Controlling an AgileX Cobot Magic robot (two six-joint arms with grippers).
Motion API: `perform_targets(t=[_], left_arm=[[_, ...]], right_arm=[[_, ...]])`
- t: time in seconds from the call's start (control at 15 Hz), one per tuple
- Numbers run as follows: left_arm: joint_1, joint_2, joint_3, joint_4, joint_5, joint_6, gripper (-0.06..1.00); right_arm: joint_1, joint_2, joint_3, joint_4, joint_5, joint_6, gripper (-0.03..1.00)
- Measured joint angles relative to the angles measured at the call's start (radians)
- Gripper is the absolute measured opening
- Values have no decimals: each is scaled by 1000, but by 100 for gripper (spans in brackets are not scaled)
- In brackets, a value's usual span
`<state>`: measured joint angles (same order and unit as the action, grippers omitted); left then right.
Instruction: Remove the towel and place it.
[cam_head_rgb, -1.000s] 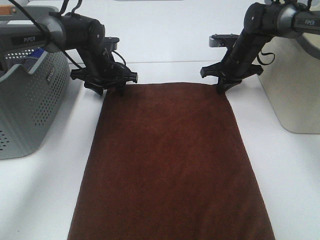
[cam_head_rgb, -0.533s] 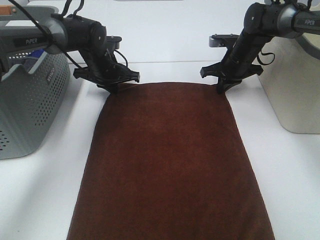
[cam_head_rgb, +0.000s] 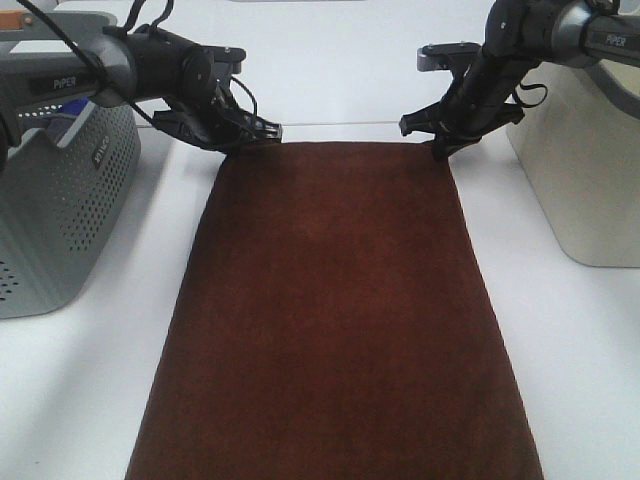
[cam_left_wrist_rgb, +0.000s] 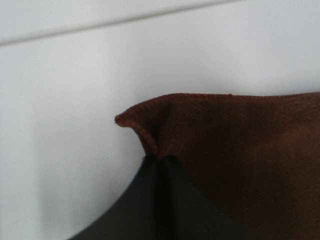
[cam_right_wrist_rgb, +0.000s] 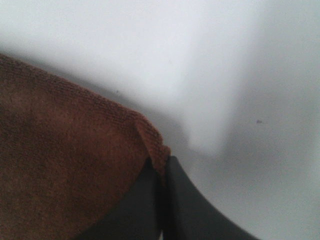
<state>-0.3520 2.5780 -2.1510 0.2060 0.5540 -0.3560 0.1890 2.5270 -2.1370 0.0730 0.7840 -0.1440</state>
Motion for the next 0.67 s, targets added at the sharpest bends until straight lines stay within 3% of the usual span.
perform_targets(t=[0.47, 0.67], left_arm=[[44, 0, -26, 53, -249, -17, 1], [57, 14, -28, 68, -413, -20, 1]], right_arm=[[0, 0, -13, -24, -241, 0, 0], [0, 0, -13, -39, -375, 0, 0]])
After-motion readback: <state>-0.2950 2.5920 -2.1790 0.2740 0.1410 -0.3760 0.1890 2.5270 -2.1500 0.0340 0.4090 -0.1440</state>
